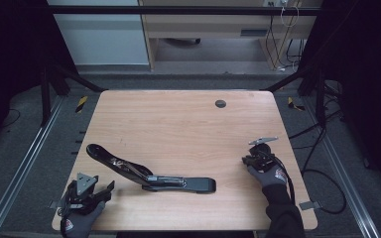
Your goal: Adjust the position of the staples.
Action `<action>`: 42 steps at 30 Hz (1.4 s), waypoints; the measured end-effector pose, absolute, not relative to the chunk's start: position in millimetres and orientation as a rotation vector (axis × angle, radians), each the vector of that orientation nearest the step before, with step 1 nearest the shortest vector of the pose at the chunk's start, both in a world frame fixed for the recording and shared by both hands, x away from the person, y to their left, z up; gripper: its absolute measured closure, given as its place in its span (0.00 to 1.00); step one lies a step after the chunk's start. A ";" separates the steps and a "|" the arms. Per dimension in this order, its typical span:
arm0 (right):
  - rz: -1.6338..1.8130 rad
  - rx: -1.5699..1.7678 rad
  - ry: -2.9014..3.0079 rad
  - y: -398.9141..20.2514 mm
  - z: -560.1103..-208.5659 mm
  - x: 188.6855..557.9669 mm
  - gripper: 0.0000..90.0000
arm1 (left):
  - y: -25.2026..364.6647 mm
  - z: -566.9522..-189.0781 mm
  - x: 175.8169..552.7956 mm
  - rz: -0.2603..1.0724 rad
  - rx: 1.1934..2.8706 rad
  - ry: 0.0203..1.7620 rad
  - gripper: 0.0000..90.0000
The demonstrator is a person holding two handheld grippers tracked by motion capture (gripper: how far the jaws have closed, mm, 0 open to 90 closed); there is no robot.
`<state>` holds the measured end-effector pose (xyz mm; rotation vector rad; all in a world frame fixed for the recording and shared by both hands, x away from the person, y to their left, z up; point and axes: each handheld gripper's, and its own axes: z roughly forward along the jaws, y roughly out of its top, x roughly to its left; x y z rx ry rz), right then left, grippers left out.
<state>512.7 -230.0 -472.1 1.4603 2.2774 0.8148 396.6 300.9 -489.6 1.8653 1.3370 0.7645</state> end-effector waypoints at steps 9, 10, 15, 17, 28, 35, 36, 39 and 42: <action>0.859 1.307 2.437 -223.9 -472.9 495.5 0.87 | 300.4 -489.1 396.0 0.765 1.869 1.333 0.41; 0.855 1.310 2.439 -223.1 -472.4 494.3 0.87 | 300.2 -489.2 396.0 0.766 1.871 1.334 0.41; 0.851 1.278 2.458 -222.9 -472.7 493.1 0.87 | 299.4 -489.3 396.0 0.764 1.877 1.330 0.41; 0.843 1.285 2.460 -221.7 -474.5 493.6 0.87 | 299.4 -489.4 396.1 0.765 1.875 1.331 0.41; 0.812 1.279 2.491 -216.9 -480.4 495.1 0.87 | 299.5 -489.4 396.1 0.760 1.878 1.328 0.41; 0.812 1.251 2.495 -216.9 -480.1 494.7 0.84 | 299.4 -489.4 396.1 0.759 1.879 1.328 0.41; 0.819 1.253 2.490 -217.2 -478.8 494.1 0.84 | 299.3 -489.4 396.0 0.759 1.879 1.327 0.41; 0.841 1.259 2.472 -218.0 -477.4 493.5 0.84 | 299.4 -489.4 396.1 0.759 1.879 1.328 0.41; 0.843 1.257 2.468 -218.0 -478.5 494.1 0.85 | 299.4 -489.4 396.1 0.759 1.879 1.328 0.41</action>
